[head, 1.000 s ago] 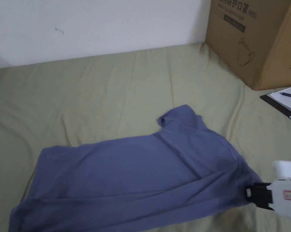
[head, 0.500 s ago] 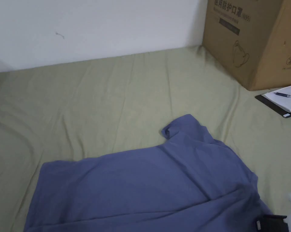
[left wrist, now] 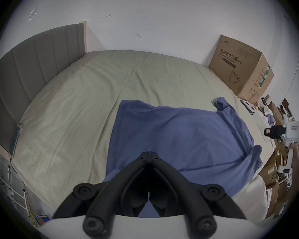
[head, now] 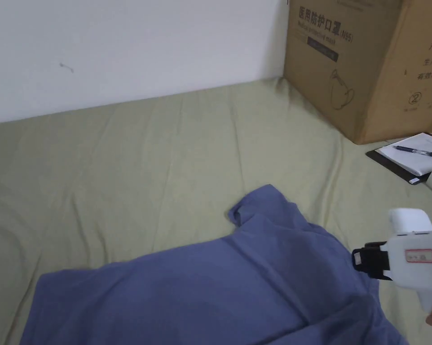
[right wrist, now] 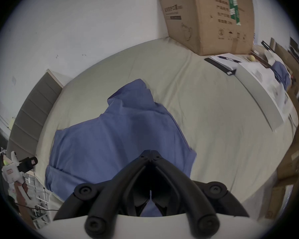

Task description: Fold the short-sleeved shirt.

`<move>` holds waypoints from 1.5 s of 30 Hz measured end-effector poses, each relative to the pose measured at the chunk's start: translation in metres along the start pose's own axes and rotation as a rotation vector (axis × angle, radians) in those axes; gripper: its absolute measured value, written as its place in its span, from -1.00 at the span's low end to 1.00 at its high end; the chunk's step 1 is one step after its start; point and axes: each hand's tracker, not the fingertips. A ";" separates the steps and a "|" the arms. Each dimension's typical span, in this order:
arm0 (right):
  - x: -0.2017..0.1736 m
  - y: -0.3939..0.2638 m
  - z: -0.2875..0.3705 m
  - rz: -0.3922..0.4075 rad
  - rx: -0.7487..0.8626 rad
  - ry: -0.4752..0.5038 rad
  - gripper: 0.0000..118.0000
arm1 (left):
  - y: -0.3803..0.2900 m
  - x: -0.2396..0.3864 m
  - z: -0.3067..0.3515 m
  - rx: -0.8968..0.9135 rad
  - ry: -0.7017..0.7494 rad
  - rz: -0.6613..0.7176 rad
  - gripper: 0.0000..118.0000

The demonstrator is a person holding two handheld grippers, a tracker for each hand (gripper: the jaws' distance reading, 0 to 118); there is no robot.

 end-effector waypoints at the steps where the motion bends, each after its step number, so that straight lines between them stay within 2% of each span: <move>1: -0.002 0.009 -0.010 0.019 -0.006 0.005 -1.00 | 0.003 0.000 -0.004 0.001 0.002 0.001 -1.00; 2: -0.003 0.019 -0.022 0.035 -0.009 0.014 -1.00 | 0.006 0.000 -0.008 -0.003 0.002 0.007 -1.00; 3: -0.004 0.030 -0.039 0.035 -0.026 0.008 -0.81 | 0.009 -0.002 -0.013 -0.009 0.001 0.010 -1.00; 4: -0.006 0.040 -0.052 0.046 -0.064 -0.003 -0.39 | 0.011 0.007 -0.013 -0.011 0.003 0.013 -1.00; 5: -0.006 0.050 -0.069 0.070 -0.103 -0.011 0.15 | 0.014 0.007 -0.016 -0.017 0.009 0.016 -1.00; 6: -0.008 0.059 -0.085 0.086 -0.128 -0.039 0.30 | 0.015 0.007 -0.018 -0.022 0.016 0.013 -1.00; 9: -0.013 0.081 -0.123 0.136 -0.180 -0.072 0.22 | 0.016 -0.001 -0.025 -0.032 0.033 -0.011 -1.00; 11: -0.012 0.097 -0.151 0.167 -0.214 -0.061 0.24 | 0.018 -0.002 -0.029 -0.055 0.037 -0.031 -1.00; 14: -0.015 0.115 -0.180 0.142 -0.230 -0.087 0.23 | 0.018 0.005 -0.037 -0.070 0.056 -0.038 -1.00; 16: -0.016 0.119 -0.192 0.140 -0.227 -0.060 0.20 | 0.018 -0.006 -0.049 -0.085 0.058 -0.029 -1.00; 17: -0.017 0.121 -0.202 0.134 -0.233 -0.052 0.10 | 0.018 -0.008 -0.054 -0.094 0.061 -0.026 -1.00; 18: -0.018 0.121 -0.213 0.128 -0.251 -0.050 -0.11 | 0.018 -0.008 -0.058 -0.103 0.066 -0.025 -1.00; 19: -0.020 0.116 -0.217 0.103 -0.281 -0.073 -0.41 | 0.017 -0.008 -0.062 -0.112 0.072 -0.026 -1.00; 20: -0.022 0.113 -0.221 0.097 -0.260 -0.132 -0.51 | 0.017 -0.007 -0.064 -0.119 0.077 -0.028 -1.00; 22: -0.027 0.116 -0.211 0.078 -0.244 -0.115 -0.65 | 0.018 -0.006 -0.068 -0.131 0.080 -0.035 -1.00; 23: -0.023 0.116 -0.216 0.106 -0.231 -0.115 -0.84 | 0.020 -0.007 -0.069 -0.134 0.072 -0.040 -1.00; 24: -0.024 0.116 -0.216 0.161 -0.228 -0.120 -0.93 | 0.029 0.004 -0.067 -0.139 0.052 -0.043 -0.87; 25: -0.023 0.116 -0.216 0.160 -0.237 -0.117 -0.95 | 0.034 0.003 -0.070 -0.141 0.050 -0.041 -0.53; 26: -0.021 0.116 -0.215 0.142 -0.237 -0.110 -0.96 | 0.041 0.001 -0.074 -0.140 0.042 -0.028 0.20; 27: -0.021 0.116 -0.209 0.125 -0.236 -0.103 -0.96 | 0.047 -0.001 -0.078 -0.142 0.042 -0.014 0.65; 28: -0.020 0.117 -0.208 0.101 -0.236 -0.098 -0.96 | 0.054 -0.011 -0.087 -0.144 0.041 -0.008 0.83; 29: -0.020 0.116 -0.208 0.093 -0.236 -0.096 -0.96 | 0.061 -0.015 -0.092 -0.120 0.045 -0.001 0.84; 33: -0.025 0.116 -0.207 0.136 -0.238 -0.105 -0.96 | 0.102 -0.030 -0.129 -0.151 0.148 -0.008 0.84; 35: -0.028 0.116 -0.205 0.142 -0.239 -0.111 -0.96 | 0.119 -0.033 -0.150 -0.127 0.144 -0.031 0.84; 39: -0.026 0.116 -0.205 0.133 -0.237 -0.109 -0.96 | 0.133 -0.027 -0.197 -0.215 0.155 -0.023 0.78; 40: -0.025 0.115 -0.205 0.130 -0.236 -0.106 -0.96 | 0.133 -0.025 -0.208 -0.254 0.144 -0.040 0.60; 42: -0.026 0.115 -0.204 0.129 -0.236 -0.103 -0.96 | 0.117 -0.020 -0.234 -0.343 0.174 -0.049 -1.00; 45: -0.025 0.118 -0.203 0.139 -0.242 -0.100 -0.96 | 0.115 -0.015 -0.233 -0.269 0.206 -0.075 -1.00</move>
